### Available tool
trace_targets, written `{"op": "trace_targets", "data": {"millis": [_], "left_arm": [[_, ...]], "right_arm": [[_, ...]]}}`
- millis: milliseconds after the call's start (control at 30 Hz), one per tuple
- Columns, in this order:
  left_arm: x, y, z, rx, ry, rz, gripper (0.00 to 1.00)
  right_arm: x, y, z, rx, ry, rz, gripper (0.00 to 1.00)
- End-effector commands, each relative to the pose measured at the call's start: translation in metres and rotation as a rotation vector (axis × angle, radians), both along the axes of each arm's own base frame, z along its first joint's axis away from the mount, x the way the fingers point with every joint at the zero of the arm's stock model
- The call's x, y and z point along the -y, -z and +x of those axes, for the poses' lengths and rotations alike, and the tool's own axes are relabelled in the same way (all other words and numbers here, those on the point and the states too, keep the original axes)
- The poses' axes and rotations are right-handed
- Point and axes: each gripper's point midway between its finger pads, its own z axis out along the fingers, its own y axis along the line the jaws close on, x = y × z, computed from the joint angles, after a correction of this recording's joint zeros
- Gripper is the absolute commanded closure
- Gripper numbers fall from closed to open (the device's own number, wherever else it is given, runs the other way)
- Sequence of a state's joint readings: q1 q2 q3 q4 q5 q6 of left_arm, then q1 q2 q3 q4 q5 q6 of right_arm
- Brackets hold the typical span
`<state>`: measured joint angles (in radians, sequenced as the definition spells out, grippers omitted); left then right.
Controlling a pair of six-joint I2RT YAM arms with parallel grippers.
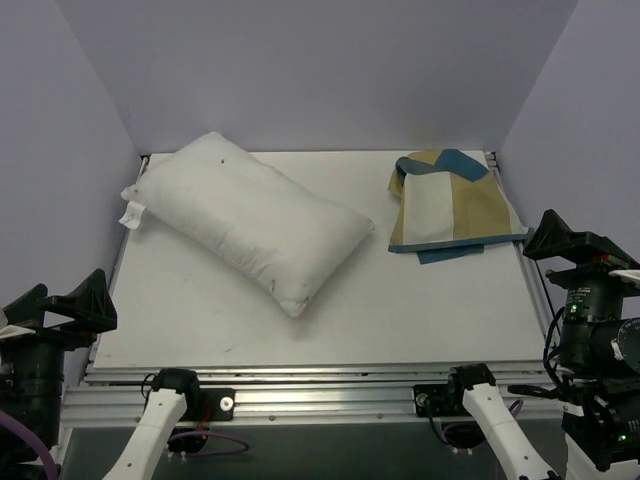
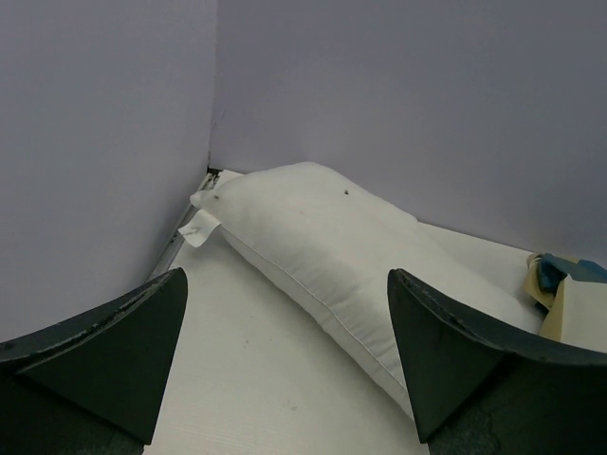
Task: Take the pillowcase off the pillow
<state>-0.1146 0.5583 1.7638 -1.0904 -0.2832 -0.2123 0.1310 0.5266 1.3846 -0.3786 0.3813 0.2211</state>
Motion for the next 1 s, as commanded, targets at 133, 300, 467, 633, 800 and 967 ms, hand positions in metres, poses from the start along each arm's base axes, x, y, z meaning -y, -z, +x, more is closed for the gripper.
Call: {"op": "trace_targets", "data": {"millis": [133, 300, 467, 633, 800, 967], "left_arm": [[-0.016, 0.025, 0.003, -0.066, -0.082, 0.006, 0.06], [-0.017, 0.031, 0.006, -0.072, -0.088, 0.003, 0.06], [-0.016, 0.033, 0.008, -0.073, -0.084, -0.002, 0.06], [-0.013, 0.04, 0.013, -0.091, -0.075, -0.001, 0.06], [-0.011, 0.043, 0.017, -0.098, -0.062, -0.002, 0.06], [-0.007, 0.047, 0.024, -0.112, -0.044, -0.001, 0.06]], "right_arm": [[0.016, 0.003, -0.015, 0.029, 0.084, -0.008, 0.01], [0.017, 0.0, -0.017, 0.047, 0.084, -0.008, 0.03], [0.014, 0.005, -0.01, 0.027, 0.073, -0.01, 0.03], [0.013, 0.008, -0.007, 0.022, 0.067, -0.007, 0.03], [0.012, 0.01, -0.005, 0.013, 0.067, -0.009, 0.03], [0.01, 0.014, 0.002, 0.001, 0.062, -0.003, 0.02]]}}
